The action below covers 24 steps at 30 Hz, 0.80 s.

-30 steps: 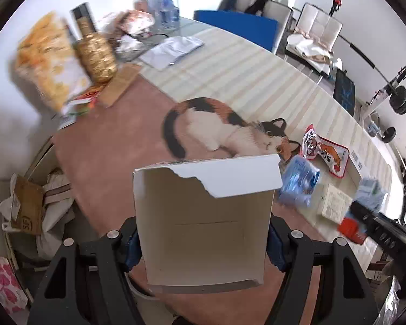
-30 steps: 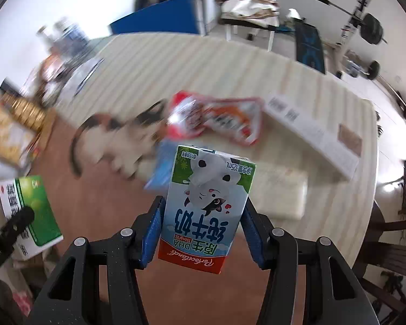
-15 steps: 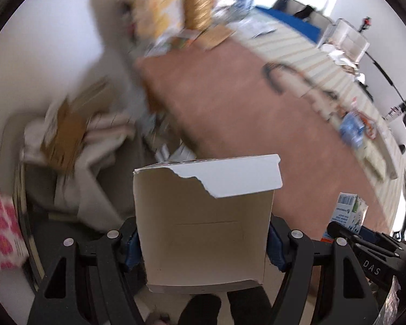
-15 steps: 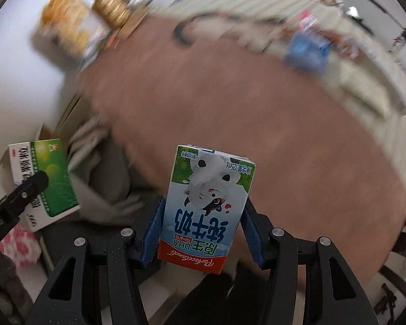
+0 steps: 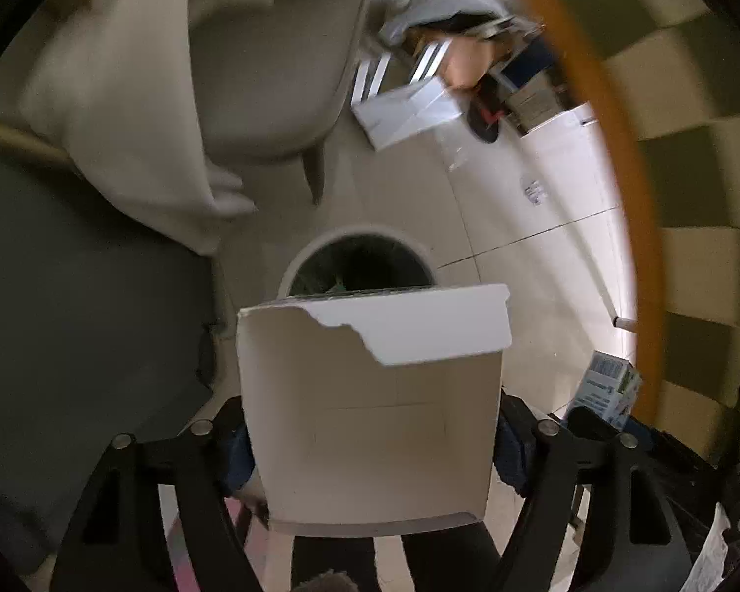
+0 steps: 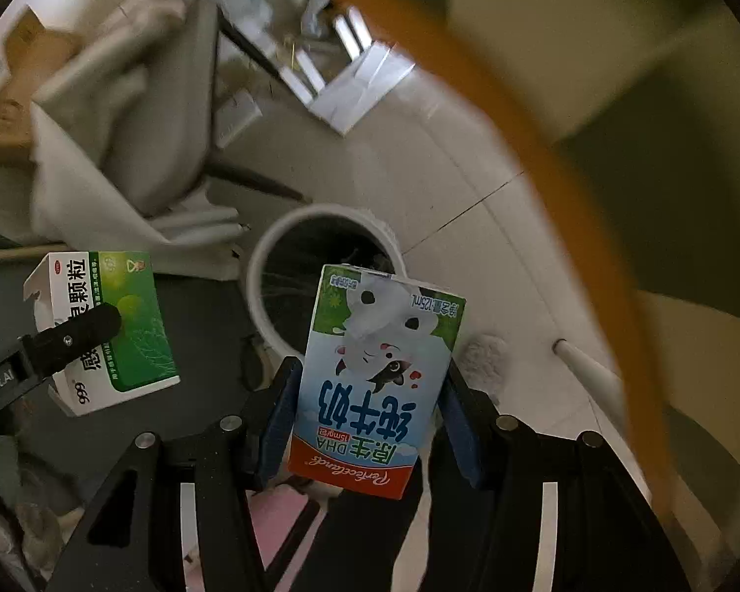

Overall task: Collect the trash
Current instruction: 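Carry the milk carton and white box to the white bin and release them inside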

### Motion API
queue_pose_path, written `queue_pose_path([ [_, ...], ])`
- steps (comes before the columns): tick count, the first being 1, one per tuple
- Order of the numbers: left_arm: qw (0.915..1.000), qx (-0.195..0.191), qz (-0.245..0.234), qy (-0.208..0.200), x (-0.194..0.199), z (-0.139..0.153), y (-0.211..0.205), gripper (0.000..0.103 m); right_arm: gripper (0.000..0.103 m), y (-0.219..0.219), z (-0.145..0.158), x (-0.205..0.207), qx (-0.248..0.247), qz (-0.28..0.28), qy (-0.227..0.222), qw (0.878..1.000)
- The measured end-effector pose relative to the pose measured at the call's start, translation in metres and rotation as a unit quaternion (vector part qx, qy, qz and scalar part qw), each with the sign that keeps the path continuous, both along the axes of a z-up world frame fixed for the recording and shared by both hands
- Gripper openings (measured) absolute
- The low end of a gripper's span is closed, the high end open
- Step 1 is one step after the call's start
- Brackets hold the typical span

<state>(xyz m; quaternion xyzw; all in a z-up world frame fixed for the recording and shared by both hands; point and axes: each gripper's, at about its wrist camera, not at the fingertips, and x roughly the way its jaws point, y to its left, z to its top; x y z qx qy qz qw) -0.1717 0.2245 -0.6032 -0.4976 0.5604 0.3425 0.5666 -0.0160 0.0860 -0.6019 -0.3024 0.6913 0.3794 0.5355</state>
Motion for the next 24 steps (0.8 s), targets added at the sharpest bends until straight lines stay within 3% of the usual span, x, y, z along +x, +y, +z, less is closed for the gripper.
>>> queue_pose_path([
  [3,0.9998,-0.001,0.013,0.011,-0.01,-0.054,0.003,0.079,0.057,0.007,-0.066,-0.01,-0.01,0.012,0.028,0.999],
  [5,0.9996,0.0,0.019,0.022,-0.017,-0.088,0.008,0.101,0.058,0.012,-0.11,-0.013,-0.016,0.016,0.058,0.998],
  [6,0.9993,-0.002,0.017,0.034,-0.019,-0.104,0.008,0.102,0.06,0.011,-0.128,-0.018,-0.019,0.018,0.069,0.997],
  [9,0.9987,-0.003,0.018,0.048,-0.025,-0.129,0.01,0.102,0.098,0.014,-0.166,-0.025,-0.013,0.023,0.085,0.996],
  [10,0.9985,-0.003,0.022,0.05,-0.028,-0.135,0.01,0.102,0.101,0.014,-0.173,-0.027,-0.008,0.025,0.082,0.996],
  [15,0.9963,0.024,0.035,0.074,-0.044,-0.132,0.004,0.103,0.101,0.016,-0.182,-0.03,-0.016,0.04,0.044,0.998],
  [22,0.9934,0.049,0.029,0.1,-0.052,-0.094,-0.01,0.103,0.101,0.02,-0.135,-0.032,-0.02,0.085,-0.048,0.995],
  [24,0.9926,0.055,0.024,0.106,-0.052,-0.078,-0.016,0.102,0.101,0.018,-0.117,-0.028,-0.018,0.083,-0.055,0.995],
])
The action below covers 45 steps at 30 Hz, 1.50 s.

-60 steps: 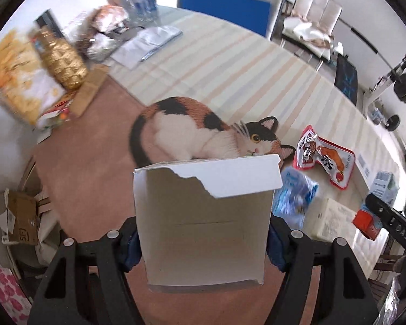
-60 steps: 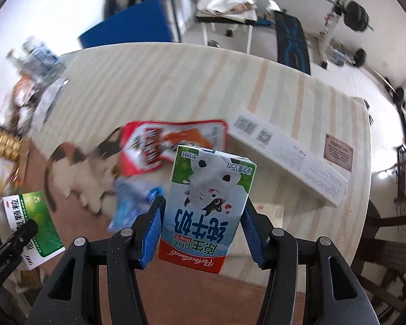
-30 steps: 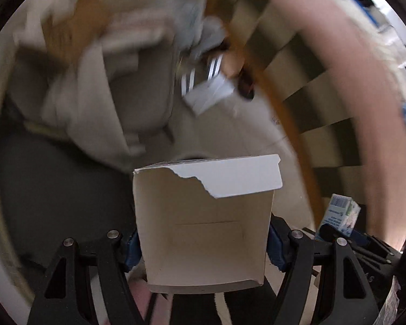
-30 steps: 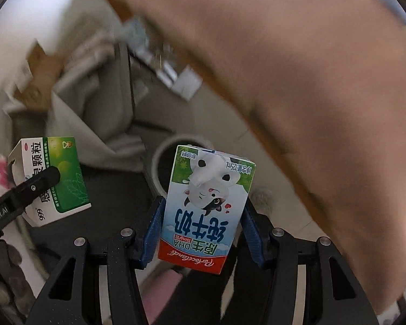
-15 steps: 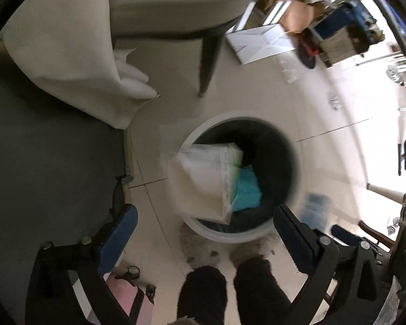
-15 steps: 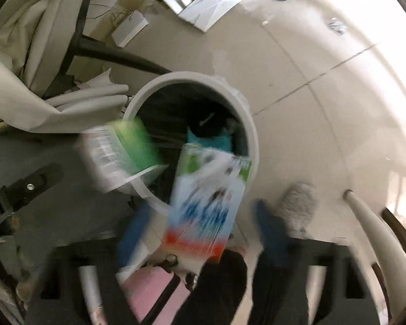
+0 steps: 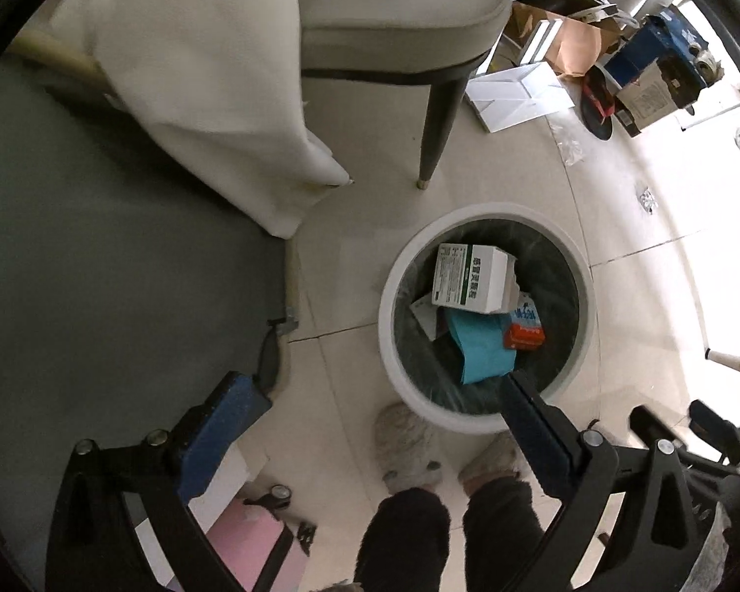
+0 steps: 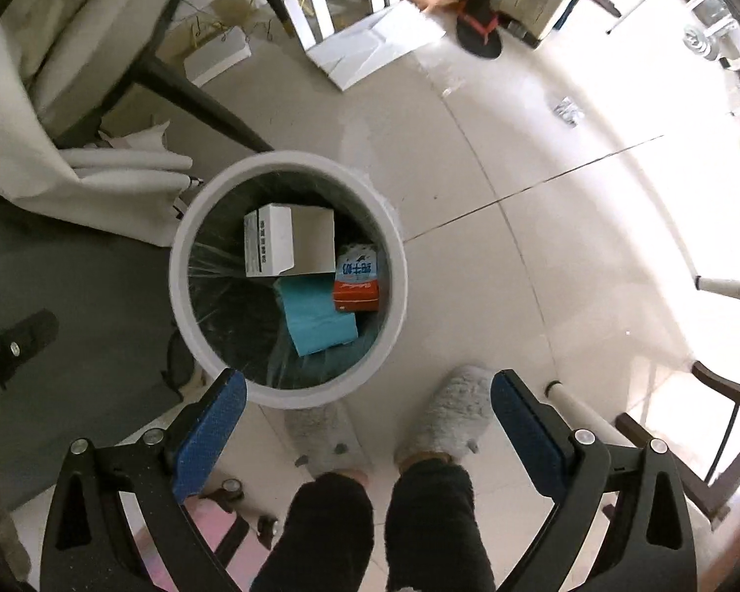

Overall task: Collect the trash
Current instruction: 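Carry the milk carton and white box to the white bin and release them inside, then move both tools back over the table toward the remaining trash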

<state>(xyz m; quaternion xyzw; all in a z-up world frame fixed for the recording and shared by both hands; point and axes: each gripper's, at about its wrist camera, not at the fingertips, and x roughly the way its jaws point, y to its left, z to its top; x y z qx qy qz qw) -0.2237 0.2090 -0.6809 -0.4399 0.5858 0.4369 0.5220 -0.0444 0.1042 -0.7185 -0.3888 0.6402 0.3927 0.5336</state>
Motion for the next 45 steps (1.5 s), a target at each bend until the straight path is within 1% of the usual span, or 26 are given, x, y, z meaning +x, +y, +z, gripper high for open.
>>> queue_pose_path([
  [3,1.0,0.003,-0.007,0.004,0.001,0.021,-0.008,0.103,0.101,-0.003,0.033,0.003,0.006,0.001,-0.01,1.0],
  [9,0.9997,0.012,-0.018,0.005,0.005,0.069,-0.021,0.103,0.101,-0.011,0.082,0.005,0.016,0.005,-0.017,1.0],
  [15,0.9993,0.02,-0.03,-0.004,0.009,0.121,-0.036,0.102,0.101,-0.02,0.141,0.007,0.032,0.003,-0.02,0.999],
  [20,0.9985,0.035,-0.04,-0.014,0.008,0.17,-0.048,0.102,0.101,-0.031,0.201,0.008,0.05,0.003,-0.021,0.999],
  [21,0.9984,0.035,-0.04,-0.017,0.007,0.178,-0.049,0.102,0.101,-0.034,0.21,0.007,0.053,0.002,-0.02,0.998],
  [22,0.9984,0.036,-0.039,-0.02,0.006,0.187,-0.051,0.102,0.101,-0.037,0.226,0.008,0.058,0.001,-0.019,0.998],
  [24,0.9983,0.037,-0.038,-0.026,0.004,0.206,-0.054,0.103,0.101,-0.04,0.246,0.006,0.064,0.0,-0.017,0.998],
  [25,0.9981,0.038,-0.038,-0.028,0.002,0.216,-0.057,0.103,0.101,-0.043,0.262,0.006,0.068,0.0,-0.015,0.998],
  [29,0.9973,0.044,-0.043,-0.04,-0.002,0.258,-0.064,0.102,0.101,-0.051,0.307,0.003,0.079,-0.002,-0.012,0.997],
  [30,0.9971,0.045,-0.044,-0.043,-0.004,0.269,-0.067,0.102,0.1,-0.054,0.322,0.002,0.083,-0.003,-0.008,0.997],
  [34,0.9959,0.056,-0.054,-0.045,-0.006,0.31,-0.072,0.102,0.1,-0.065,0.366,0.0,0.1,-0.008,0.007,0.995],
  [36,0.9948,0.068,-0.063,-0.042,-0.002,0.329,-0.074,0.102,0.1,-0.068,0.386,0.003,0.111,-0.018,0.017,0.993],
  [38,0.9923,0.088,-0.074,-0.046,0.006,0.35,-0.073,0.102,0.1,-0.071,0.41,0.011,0.132,-0.035,0.025,0.99],
  [39,0.9909,0.098,-0.079,-0.048,0.01,0.359,-0.072,0.102,0.1,-0.071,0.417,0.015,0.138,-0.043,0.027,0.989],
  [42,0.9854,0.131,-0.095,-0.053,0.034,0.388,-0.062,0.102,0.1,-0.075,0.444,0.046,0.161,-0.082,0.032,0.983],
  [43,0.9823,0.146,-0.105,-0.055,0.049,0.399,-0.059,0.103,0.1,-0.076,0.45,0.056,0.166,-0.09,0.031,0.982],
  [45,0.9767,0.168,-0.123,-0.053,0.072,0.413,-0.056,0.103,0.101,-0.081,0.465,0.089,0.173,-0.11,0.02,0.979],
])
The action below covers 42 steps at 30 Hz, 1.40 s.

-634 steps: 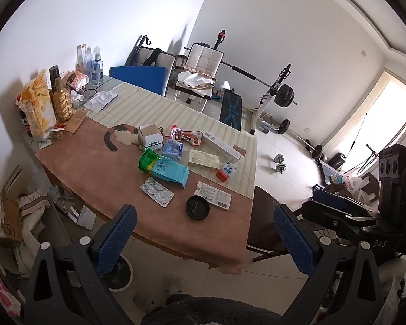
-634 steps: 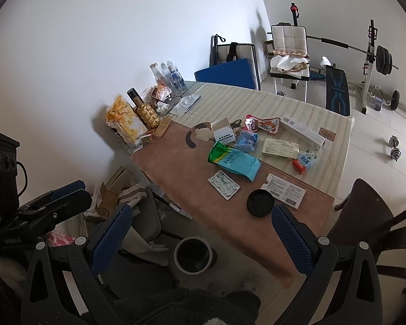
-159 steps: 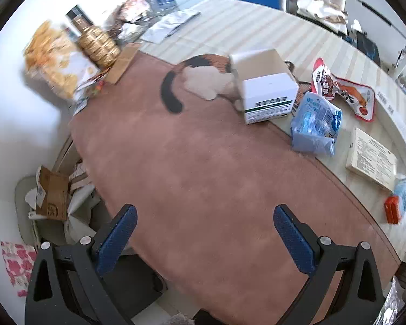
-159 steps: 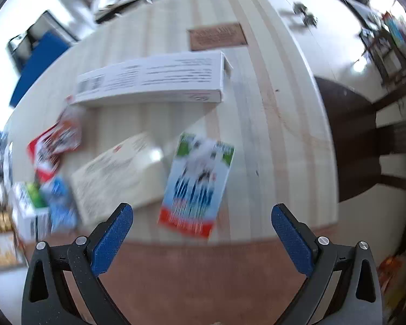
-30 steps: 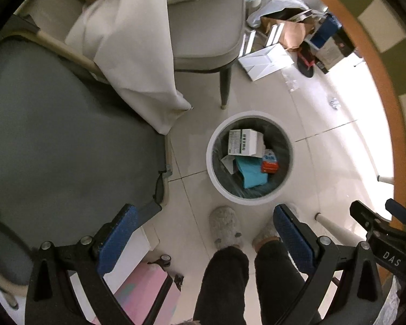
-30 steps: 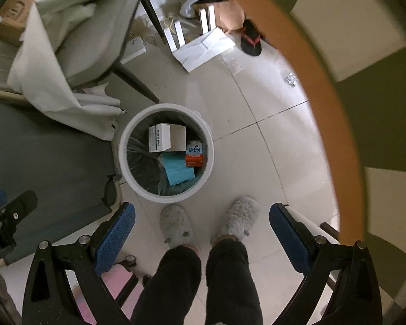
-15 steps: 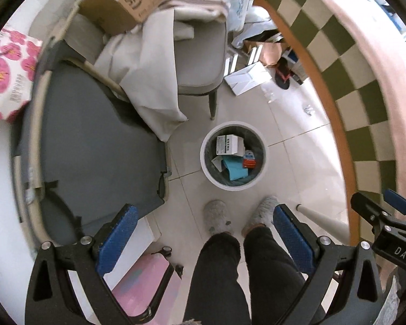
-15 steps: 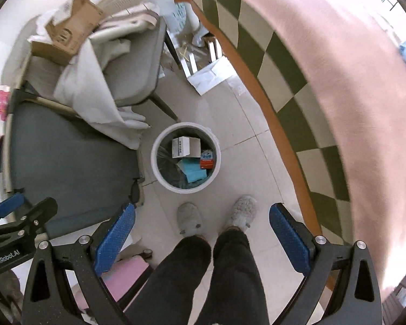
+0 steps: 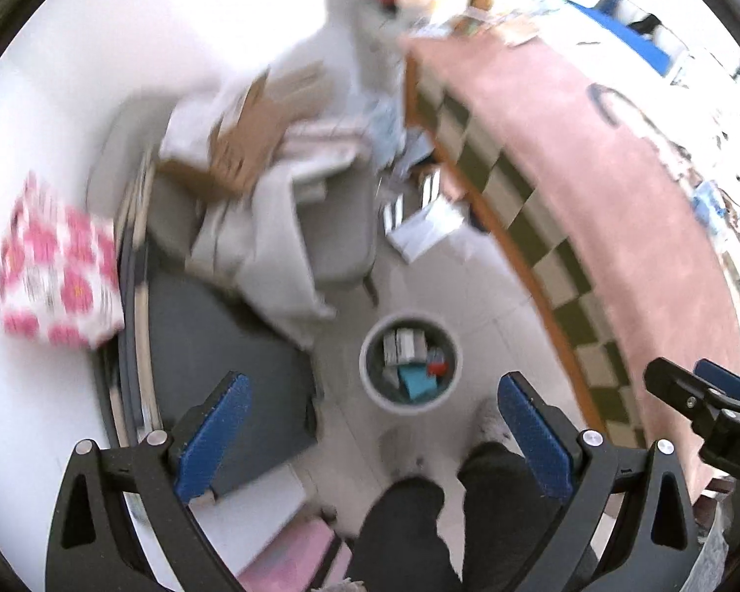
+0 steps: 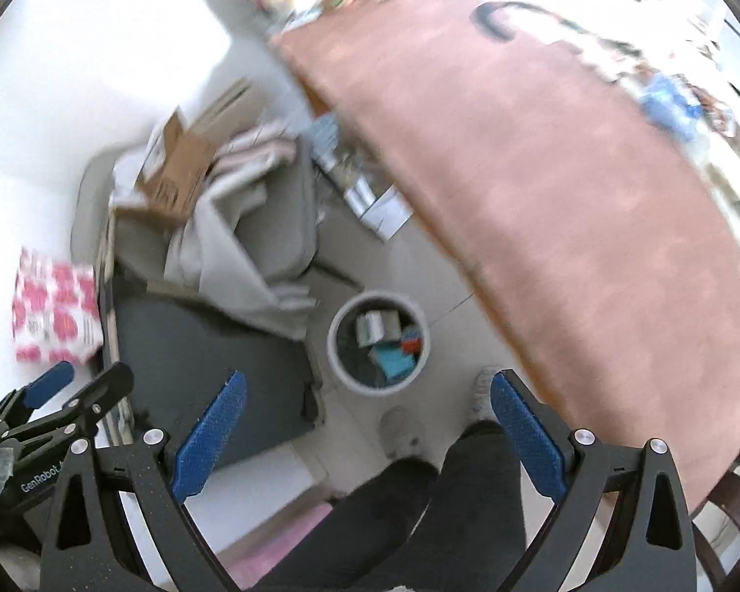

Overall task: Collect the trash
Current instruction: 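Move both tools back over the table toward the remaining trash, then grasp the printed white medicine box with the right tool while the left tool grasps the blue plastic bag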

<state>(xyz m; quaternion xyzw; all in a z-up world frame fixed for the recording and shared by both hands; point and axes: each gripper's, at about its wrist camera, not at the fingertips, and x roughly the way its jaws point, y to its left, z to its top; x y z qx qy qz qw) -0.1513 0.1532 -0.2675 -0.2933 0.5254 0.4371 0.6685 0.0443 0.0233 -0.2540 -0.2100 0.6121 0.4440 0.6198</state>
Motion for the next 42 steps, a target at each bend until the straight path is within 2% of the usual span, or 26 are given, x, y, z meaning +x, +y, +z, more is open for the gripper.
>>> queue_pose_path([
  [3,0.9982,0.051,-0.028,0.011,0.052,0.024,-0.001,0.103,0.101,-0.008,0.011,0.05,-0.012,-0.014,-0.021,1.0],
  [4,0.9966,0.069,-0.041,0.016,0.08,0.031,-0.004,0.103,0.101,-0.012,0.014,0.072,-0.023,-0.013,-0.035,0.999],
  [7,0.9925,0.096,-0.075,0.01,0.15,0.042,-0.013,0.103,0.101,-0.027,0.013,0.135,-0.062,-0.01,-0.069,0.996],
  [13,0.9875,0.079,-0.136,0.009,0.289,0.031,-0.032,0.103,0.101,-0.067,-0.006,0.269,-0.122,-0.01,-0.097,0.988],
  [16,0.9848,0.078,-0.154,0.023,0.343,0.017,-0.038,0.103,0.101,-0.075,-0.034,0.329,-0.167,0.01,-0.107,0.98],
  [20,0.9807,0.075,-0.172,0.055,0.407,-0.012,-0.044,0.103,0.101,-0.072,-0.074,0.386,-0.207,0.05,-0.103,0.972],
  [27,0.9785,0.06,-0.168,0.104,0.463,-0.055,-0.034,0.103,0.101,-0.047,-0.128,0.442,-0.226,0.132,-0.085,0.961],
  [31,0.978,0.053,-0.164,0.117,0.474,-0.065,-0.026,0.103,0.101,-0.037,-0.151,0.458,-0.239,0.181,-0.082,0.951],
  [35,0.9772,0.048,-0.164,0.126,0.479,-0.068,-0.02,0.103,0.1,-0.033,-0.169,0.463,-0.24,0.2,-0.051,0.949],
  [38,0.9762,0.046,-0.171,0.126,0.485,-0.067,-0.019,0.103,0.097,-0.036,-0.169,0.471,-0.229,0.165,-0.047,0.958],
  [39,0.9762,0.042,-0.174,0.123,0.487,-0.066,-0.019,0.103,0.097,-0.039,-0.169,0.477,-0.227,0.136,-0.037,0.964],
  [40,0.9762,0.037,-0.178,0.118,0.489,-0.065,-0.019,0.103,0.097,-0.044,-0.169,0.485,-0.225,0.088,-0.021,0.97],
  [42,0.9761,0.023,-0.189,0.104,0.496,-0.063,-0.019,0.103,0.097,-0.065,-0.17,0.502,-0.219,-0.016,0.015,0.975],
])
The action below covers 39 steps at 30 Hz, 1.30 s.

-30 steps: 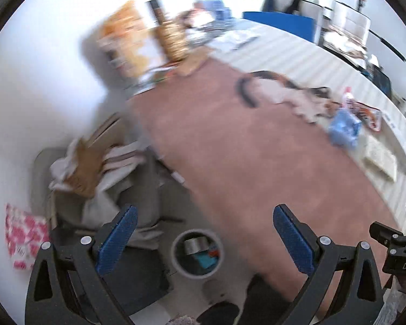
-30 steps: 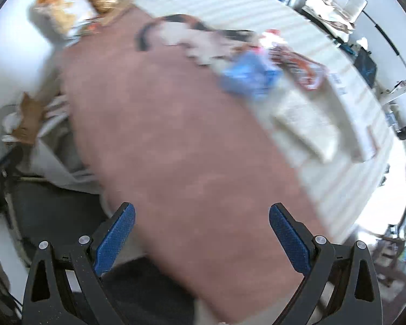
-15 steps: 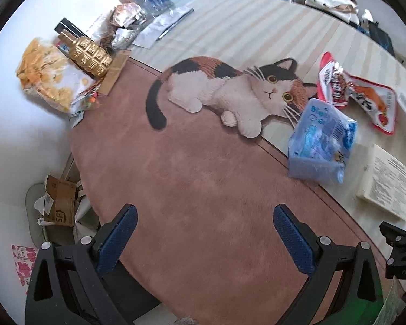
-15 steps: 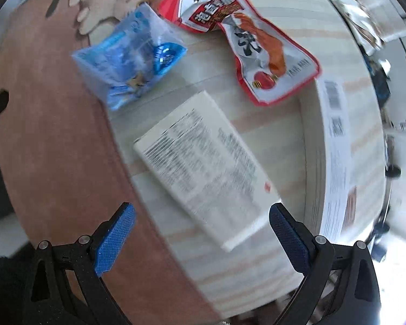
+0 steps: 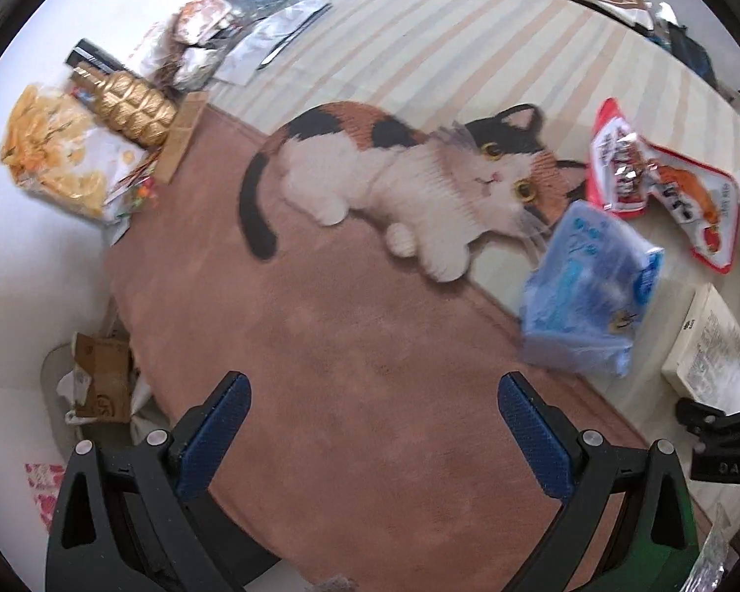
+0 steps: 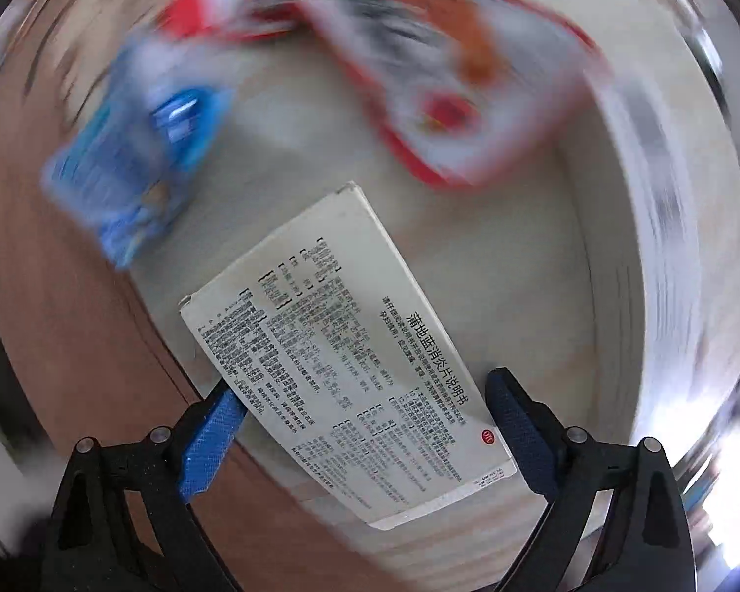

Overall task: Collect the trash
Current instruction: 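Grasp the printed white medicine box with the right tool while the left tool grasps the blue plastic bag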

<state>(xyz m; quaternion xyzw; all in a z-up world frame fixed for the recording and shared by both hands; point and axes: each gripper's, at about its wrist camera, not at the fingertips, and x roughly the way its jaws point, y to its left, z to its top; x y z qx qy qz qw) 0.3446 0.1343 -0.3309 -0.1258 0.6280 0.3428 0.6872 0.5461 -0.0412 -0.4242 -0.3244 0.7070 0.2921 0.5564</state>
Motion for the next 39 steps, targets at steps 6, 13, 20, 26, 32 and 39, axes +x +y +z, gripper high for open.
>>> queue_pose_path([
  [6,0.9939,-0.097,-0.045,-0.027,0.038,-0.007,-0.004,0.102,0.096,-0.089,0.007,0.012,0.044,-0.3,-0.002,0.953],
  [13,0.9818,-0.149,-0.118,0.007,0.096,-0.041,-0.022,0.102,0.097,-0.15,0.006,0.013,0.046,-0.454,-0.033,0.889],
  [20,0.9773,-0.155,-0.143,0.022,0.118,-0.067,-0.031,0.084,0.097,-0.149,-0.001,0.022,0.047,-0.403,-0.026,0.914],
  [26,0.9788,-0.159,-0.129,-0.007,0.108,-0.058,-0.039,0.062,0.097,-0.13,-0.005,0.001,0.042,-0.352,-0.041,0.934],
  [32,0.9809,-0.153,-0.12,-0.009,0.091,-0.057,-0.046,0.061,0.092,-0.094,-0.009,-0.027,0.024,-0.311,-0.064,0.948],
  [39,0.983,-0.151,-0.105,-0.009,0.063,-0.057,-0.053,0.061,0.081,-0.11,-0.009,-0.042,0.038,-0.374,-0.069,0.924],
])
